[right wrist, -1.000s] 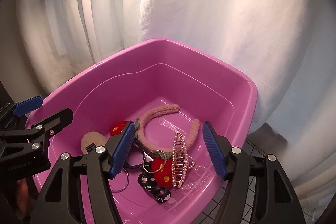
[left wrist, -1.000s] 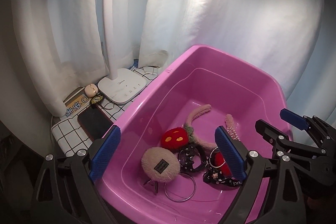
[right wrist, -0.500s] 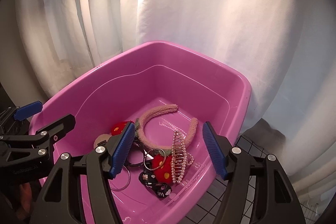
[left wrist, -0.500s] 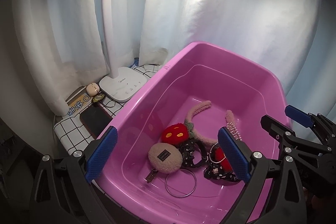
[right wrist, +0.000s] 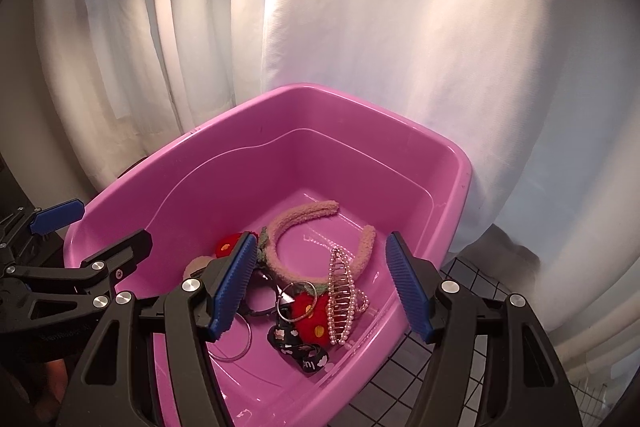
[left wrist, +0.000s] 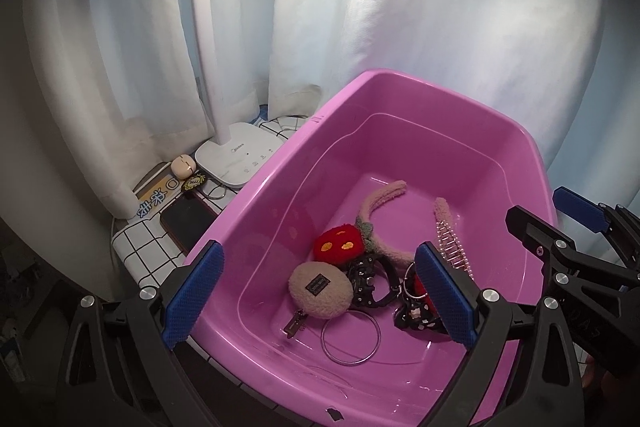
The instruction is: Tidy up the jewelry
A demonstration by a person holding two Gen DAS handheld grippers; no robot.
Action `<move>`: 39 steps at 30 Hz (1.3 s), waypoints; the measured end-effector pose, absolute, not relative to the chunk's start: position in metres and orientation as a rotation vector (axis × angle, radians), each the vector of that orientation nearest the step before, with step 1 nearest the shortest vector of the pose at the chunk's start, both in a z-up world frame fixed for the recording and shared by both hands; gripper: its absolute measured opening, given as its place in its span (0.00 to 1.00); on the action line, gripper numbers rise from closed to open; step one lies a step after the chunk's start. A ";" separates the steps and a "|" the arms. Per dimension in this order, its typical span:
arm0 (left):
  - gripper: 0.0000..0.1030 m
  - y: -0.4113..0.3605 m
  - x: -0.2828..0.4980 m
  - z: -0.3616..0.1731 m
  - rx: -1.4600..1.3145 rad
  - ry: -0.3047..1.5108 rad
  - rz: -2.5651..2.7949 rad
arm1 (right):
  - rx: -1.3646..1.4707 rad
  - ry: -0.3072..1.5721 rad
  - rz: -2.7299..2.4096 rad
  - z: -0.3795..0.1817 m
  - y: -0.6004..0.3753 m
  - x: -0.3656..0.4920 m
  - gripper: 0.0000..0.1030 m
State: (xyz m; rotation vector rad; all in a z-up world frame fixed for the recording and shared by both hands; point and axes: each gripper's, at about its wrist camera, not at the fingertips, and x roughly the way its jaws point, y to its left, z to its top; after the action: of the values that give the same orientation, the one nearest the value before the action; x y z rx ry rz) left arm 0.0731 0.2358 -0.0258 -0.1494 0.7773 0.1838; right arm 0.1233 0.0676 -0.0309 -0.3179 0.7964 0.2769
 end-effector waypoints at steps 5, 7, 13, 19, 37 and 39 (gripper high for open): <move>0.92 0.236 0.070 -0.024 -0.148 0.782 0.204 | -0.320 0.795 0.277 -0.030 0.067 0.121 0.62; 0.92 0.237 0.070 -0.025 -0.149 0.787 0.207 | -0.321 0.795 0.276 -0.030 0.067 0.121 0.62; 0.92 0.236 0.067 -0.023 -0.146 0.787 0.215 | -0.328 0.794 0.277 -0.028 0.067 0.117 0.62; 0.92 0.234 0.065 -0.022 -0.139 0.785 0.211 | -0.330 0.784 0.277 -0.026 0.066 0.112 0.62; 0.92 0.228 0.063 -0.024 -0.129 0.795 0.218 | -0.333 0.780 0.270 -0.023 0.065 0.110 0.62; 0.92 0.228 0.063 -0.024 -0.131 0.796 0.221 | -0.332 0.780 0.269 -0.023 0.065 0.110 0.62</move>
State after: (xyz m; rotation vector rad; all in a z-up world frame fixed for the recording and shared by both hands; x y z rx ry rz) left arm 0.0628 0.2277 -0.0238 -0.1309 0.7960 0.2205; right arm 0.1103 0.0648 -0.0227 -0.3321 0.7796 0.2694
